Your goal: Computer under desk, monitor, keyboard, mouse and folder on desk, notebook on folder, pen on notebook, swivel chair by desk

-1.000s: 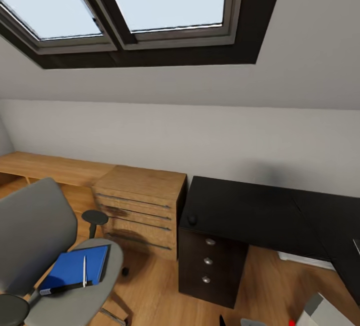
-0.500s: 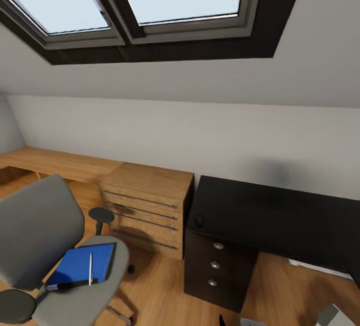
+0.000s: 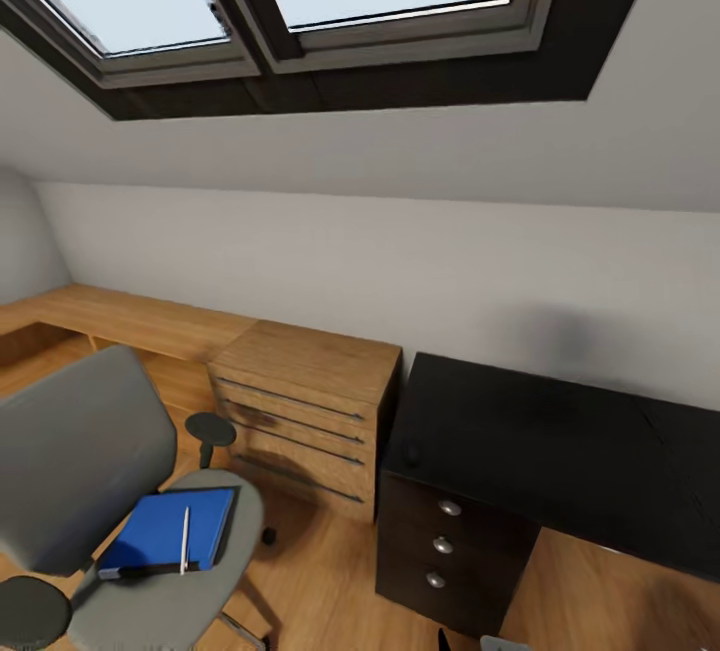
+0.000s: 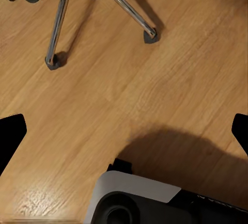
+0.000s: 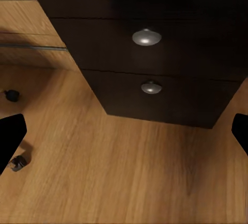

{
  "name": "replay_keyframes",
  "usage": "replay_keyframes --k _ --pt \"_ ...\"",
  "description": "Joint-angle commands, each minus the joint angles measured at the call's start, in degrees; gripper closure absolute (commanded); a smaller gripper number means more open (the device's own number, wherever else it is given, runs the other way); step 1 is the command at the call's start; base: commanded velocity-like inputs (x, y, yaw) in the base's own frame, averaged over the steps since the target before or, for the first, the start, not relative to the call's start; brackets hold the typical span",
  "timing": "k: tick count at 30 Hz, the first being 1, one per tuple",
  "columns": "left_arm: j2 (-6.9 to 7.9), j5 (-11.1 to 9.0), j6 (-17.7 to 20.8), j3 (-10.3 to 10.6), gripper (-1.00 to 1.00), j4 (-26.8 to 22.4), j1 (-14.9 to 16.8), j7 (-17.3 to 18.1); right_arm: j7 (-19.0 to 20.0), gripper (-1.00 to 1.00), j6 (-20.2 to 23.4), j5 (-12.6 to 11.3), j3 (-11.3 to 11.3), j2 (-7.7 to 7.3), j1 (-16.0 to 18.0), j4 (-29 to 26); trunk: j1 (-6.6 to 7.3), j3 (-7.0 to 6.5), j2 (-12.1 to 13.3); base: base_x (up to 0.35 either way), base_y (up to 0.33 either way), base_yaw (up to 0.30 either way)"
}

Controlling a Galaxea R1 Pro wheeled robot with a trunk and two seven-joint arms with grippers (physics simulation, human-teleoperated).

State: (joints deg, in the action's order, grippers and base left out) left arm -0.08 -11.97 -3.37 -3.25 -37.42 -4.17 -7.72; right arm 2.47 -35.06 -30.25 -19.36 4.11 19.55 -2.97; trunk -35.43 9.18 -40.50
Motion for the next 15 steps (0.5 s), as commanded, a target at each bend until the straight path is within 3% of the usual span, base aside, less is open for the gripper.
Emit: replay_keyframes --k 1,5,12,15 --pt "0.02 -0.6 -0.1 0.0 -1.00 -0.1 0.0 -0.1 0.3 -1.00 -0.2 -0.6 -0.3 0.01 0.1 0.1 -0.02 0.16 -0.1 0.080 -0.236 0.115" --pt "0.07 -0.6 -0.6 0.0 -1.00 -0.1 0.0 -0.1 0.3 -1.00 -0.2 -0.6 -0.3 0.02 0.1 0.1 -0.02 0.46 -0.1 0.205 -0.127 0.105" --pt "0.04 -0.6 -2.0 0.0 -1.00 0.3 0.0 -0.1 0.3 -1.00 -0.2 -0.6 -0.3 0.01 0.1 0.1 -0.02 0.59 -0.1 0.295 -0.019 0.026" --pt "0.01 -0.6 -2.4 0.0 -1.00 0.4 0.0 -0.1 0.3 -1.00 -0.2 -0.6 -0.3 0.01 0.1 0.1 -0.02 0.60 -0.1 0.137 -0.002 0.003"
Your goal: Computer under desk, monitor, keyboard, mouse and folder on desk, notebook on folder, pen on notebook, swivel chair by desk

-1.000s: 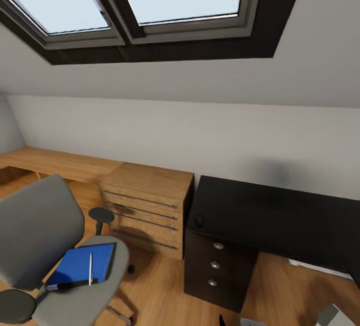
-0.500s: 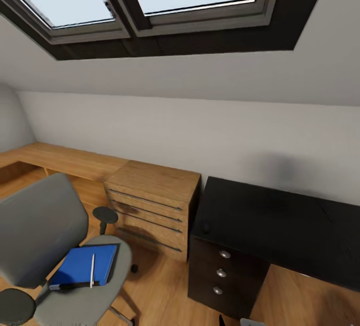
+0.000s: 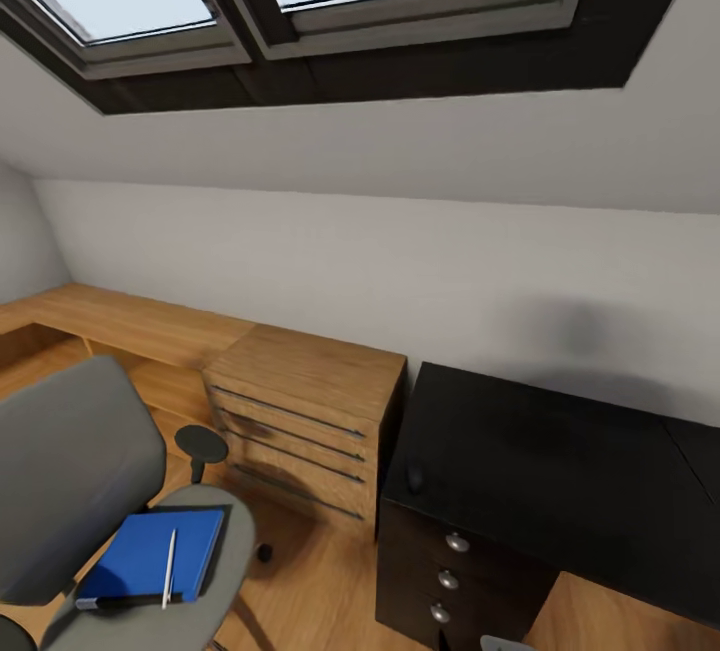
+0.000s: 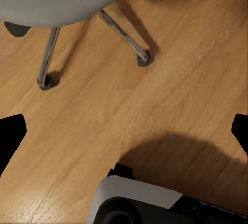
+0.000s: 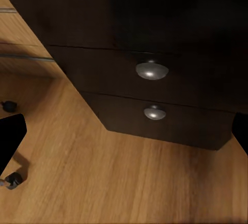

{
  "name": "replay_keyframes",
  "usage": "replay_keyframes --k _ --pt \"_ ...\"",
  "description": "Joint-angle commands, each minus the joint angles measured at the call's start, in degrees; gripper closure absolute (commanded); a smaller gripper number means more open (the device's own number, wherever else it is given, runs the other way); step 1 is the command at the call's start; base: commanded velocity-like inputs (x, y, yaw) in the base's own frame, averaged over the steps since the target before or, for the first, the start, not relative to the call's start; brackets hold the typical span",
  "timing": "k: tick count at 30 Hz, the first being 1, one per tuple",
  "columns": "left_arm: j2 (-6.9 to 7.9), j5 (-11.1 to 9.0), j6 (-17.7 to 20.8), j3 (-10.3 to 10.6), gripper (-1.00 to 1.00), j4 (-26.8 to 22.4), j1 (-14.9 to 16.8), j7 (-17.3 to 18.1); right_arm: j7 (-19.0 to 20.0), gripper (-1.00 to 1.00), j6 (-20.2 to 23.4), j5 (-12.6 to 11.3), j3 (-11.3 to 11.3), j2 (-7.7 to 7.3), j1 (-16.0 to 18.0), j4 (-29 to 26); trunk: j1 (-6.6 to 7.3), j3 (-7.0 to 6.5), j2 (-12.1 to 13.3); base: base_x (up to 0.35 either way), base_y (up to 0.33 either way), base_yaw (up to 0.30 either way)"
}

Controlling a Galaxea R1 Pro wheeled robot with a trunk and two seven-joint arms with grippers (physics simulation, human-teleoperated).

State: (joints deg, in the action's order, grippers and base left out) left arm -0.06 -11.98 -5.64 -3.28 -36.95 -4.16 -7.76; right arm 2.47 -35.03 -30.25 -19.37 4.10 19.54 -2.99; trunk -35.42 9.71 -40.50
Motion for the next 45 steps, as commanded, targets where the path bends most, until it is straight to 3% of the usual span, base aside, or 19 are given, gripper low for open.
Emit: replay_keyframes --k 1,8,18,45 --pt "-0.01 -0.6 -0.5 0.0 -1.00 -0.1 0.0 -0.1 0.3 -1.00 -0.2 -0.6 -0.3 0.00 0.1 0.1 -0.03 0.08 -0.1 0.063 -0.001 0.002" --pt "-0.02 -0.6 -4.4 0.1 -1.00 0.9 0.0 -0.1 0.3 -1.00 -0.2 -0.6 -0.3 0.03 0.1 0.1 -0.03 0.08 -0.1 0.074 -0.110 -0.011" --pt "-0.02 -0.6 -4.6 0.1 -1.00 1.2 0.0 -0.1 0.3 -1.00 -0.3 -0.7 -0.3 -0.06 0.1 0.1 -0.03 0.08 -0.1 0.060 -0.250 -0.215" --pt "-0.02 -0.6 -4.7 0.1 -1.00 1.2 0.0 -0.1 0.3 -1.00 -0.3 -0.6 -0.3 -0.06 0.1 0.1 -0.03 0.08 -0.1 0.001 -0.009 -0.268"
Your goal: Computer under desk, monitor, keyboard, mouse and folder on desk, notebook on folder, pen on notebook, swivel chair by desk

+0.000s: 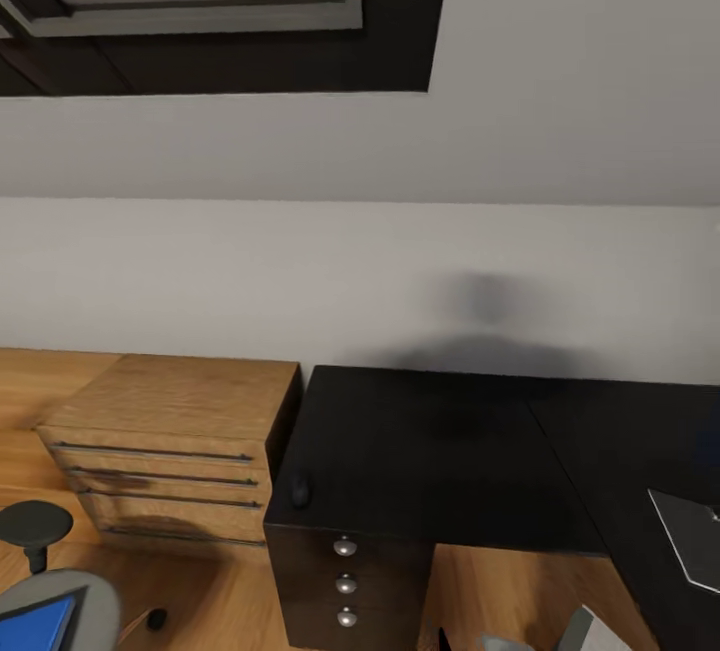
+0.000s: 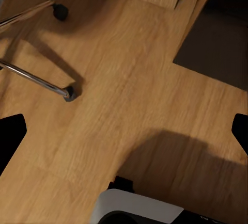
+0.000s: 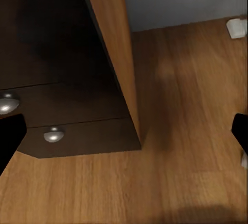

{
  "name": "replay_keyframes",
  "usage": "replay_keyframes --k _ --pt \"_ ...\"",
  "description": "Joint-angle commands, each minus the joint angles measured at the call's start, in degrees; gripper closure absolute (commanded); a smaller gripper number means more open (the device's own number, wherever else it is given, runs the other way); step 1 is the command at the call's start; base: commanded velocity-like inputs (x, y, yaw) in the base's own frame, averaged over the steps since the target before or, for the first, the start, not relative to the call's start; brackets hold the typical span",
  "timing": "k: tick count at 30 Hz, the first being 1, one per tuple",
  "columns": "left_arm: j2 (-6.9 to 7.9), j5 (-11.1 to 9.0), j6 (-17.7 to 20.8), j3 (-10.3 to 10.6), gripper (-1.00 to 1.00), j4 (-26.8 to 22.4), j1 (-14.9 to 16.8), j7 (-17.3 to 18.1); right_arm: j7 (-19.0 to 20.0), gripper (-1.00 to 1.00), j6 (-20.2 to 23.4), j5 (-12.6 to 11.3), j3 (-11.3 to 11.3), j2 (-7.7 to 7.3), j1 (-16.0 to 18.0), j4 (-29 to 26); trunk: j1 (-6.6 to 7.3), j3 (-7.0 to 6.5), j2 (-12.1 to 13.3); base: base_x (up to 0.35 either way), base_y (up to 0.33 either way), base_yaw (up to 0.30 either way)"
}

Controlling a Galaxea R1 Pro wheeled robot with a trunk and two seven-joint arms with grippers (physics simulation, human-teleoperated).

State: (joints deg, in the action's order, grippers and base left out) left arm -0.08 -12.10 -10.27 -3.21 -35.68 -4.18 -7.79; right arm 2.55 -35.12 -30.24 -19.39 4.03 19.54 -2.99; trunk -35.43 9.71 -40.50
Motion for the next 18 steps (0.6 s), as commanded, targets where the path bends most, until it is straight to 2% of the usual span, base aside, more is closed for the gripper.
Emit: replay_keyframes --k 1,4,16,18 --pt "-0.01 -0.5 -0.1 0.0 -1.00 -0.1 0.0 0.0 0.3 -1.00 -0.2 -0.6 -0.3 0.02 0.1 0.1 -0.02 0.08 -0.1 0.000 0.000 -0.269" --pt "-0.01 -0.5 -0.1 0.0 -1.00 -0.1 0.0 0.0 0.3 -1.00 -0.2 -0.6 -0.3 0.02 0.1 0.1 -0.02 0.08 -0.1 0.000 0.000 -0.217" --pt "-0.01 -0.6 -0.1 0.0 -1.00 -0.1 0.0 0.0 0.3 -1.00 -0.2 -0.6 -0.3 0.14 0.1 0.1 -0.02 0.08 -0.1 0.000 0.000 -0.014" --pt "-0.01 -0.6 -0.1 0.0 -1.00 -0.1 0.0 0.0 0.3 -1.00 -0.2 -0.7 -0.3 0.06 0.1 0.1 -0.02 0.08 -0.1 0.000 0.000 -0.237"
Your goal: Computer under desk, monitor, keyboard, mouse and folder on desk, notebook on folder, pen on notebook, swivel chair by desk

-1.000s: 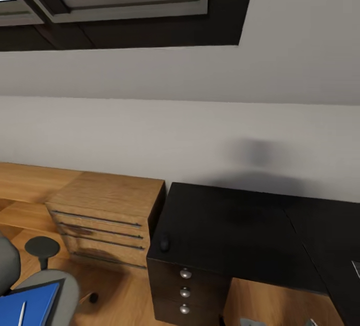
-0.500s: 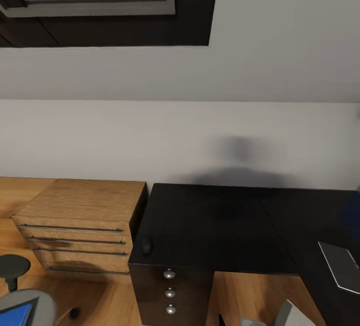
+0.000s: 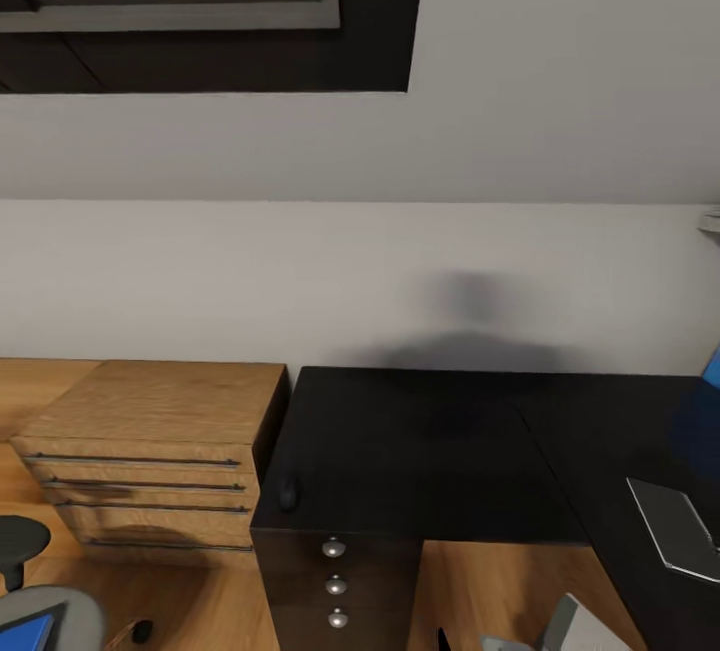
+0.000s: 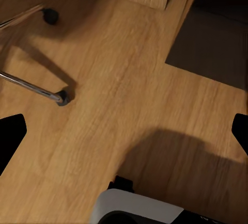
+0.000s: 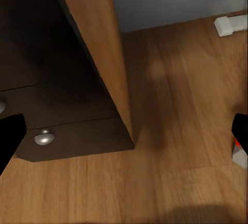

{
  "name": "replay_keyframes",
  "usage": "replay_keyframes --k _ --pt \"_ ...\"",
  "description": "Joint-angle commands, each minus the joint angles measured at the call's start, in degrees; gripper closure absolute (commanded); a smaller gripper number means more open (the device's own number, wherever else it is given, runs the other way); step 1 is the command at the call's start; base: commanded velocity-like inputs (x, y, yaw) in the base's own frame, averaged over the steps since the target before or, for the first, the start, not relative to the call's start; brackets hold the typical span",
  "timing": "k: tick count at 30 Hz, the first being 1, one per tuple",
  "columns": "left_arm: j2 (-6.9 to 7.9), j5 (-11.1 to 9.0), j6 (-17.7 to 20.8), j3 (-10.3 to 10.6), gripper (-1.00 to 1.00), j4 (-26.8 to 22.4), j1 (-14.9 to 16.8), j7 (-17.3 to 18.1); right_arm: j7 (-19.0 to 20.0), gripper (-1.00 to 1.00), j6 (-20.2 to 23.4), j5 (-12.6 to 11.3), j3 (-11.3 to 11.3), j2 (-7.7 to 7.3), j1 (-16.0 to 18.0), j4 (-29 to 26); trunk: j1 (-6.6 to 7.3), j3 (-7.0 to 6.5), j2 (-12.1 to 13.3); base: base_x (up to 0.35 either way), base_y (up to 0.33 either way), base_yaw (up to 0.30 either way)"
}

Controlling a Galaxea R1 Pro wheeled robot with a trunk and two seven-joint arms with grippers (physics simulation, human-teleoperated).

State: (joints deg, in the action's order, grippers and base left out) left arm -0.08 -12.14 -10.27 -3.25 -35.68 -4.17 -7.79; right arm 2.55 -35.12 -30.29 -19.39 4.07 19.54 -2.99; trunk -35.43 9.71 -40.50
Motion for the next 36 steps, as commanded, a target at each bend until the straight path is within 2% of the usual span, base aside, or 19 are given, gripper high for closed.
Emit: replay_keyframes --k 1,9,21,29,31,34,35,36 --pt "-0.01 -0.5 -0.1 0.0 -1.00 -0.1 0.0 0.0 0.3 -1.00 -0.2 -0.6 -0.3 0.01 0.1 0.1 -0.02 0.08 -0.1 0.000 0.000 -0.237" --pt "-0.01 -0.5 -0.1 0.0 -1.00 -0.1 0.0 0.0 0.3 -1.00 -0.2 -0.6 -0.3 0.04 0.1 0.1 -0.02 0.08 -0.1 0.000 0.000 -0.202" --pt "-0.01 -0.5 -0.2 0.1 -1.00 -0.1 0.0 0.0 0.3 -1.00 -0.2 -0.6 -0.4 0.22 0.1 0.1 -0.02 0.08 -0.1 0.000 0.000 -0.020" --pt "-0.01 -0.6 -0.7 0.1 -1.00 -0.2 0.0 0.0 0.6 -1.00 -0.4 -0.7 -0.4 0.09 0.1 -0.5 1.74 -1.36 3.1 0.000 0.000 0.000" --pt "0.01 -0.7 -2.1 0.0 -1.00 -0.4 0.0 -0.1 0.2 -1.00 -1.6 -0.7 -0.4 0.14 0.1 -3.8 2.18 -1.72 3.9 0.000 0.000 0.000" --pt "0.12 -0.8 -2.9 0.0 -1.00 -1.3 0.0 -0.2 -1.1 -1.00 -1.1 -0.7 -0.3 0.13 0.1 -7.7 2.84 -2.26 5.1 0.000 0.000 0.000" --pt "0.12 -0.8 -3.1 -0.1 -1.00 -3.1 0.0 -0.3 -2.6 -1.00 0.0 -0.7 -0.3 0.09 0.1 -10.0 3.06 -2.44 5.5 0.000 0.000 0.000" --pt "0.05 -0.9 -2.8 -0.3 -1.00 -9.4 0.0 -0.3 -7.3 -1.00 4.2 -0.6 -0.3 -0.07 0.1 -16.7 3.28 -2.62 5.9 0.000 0.000 0.000"
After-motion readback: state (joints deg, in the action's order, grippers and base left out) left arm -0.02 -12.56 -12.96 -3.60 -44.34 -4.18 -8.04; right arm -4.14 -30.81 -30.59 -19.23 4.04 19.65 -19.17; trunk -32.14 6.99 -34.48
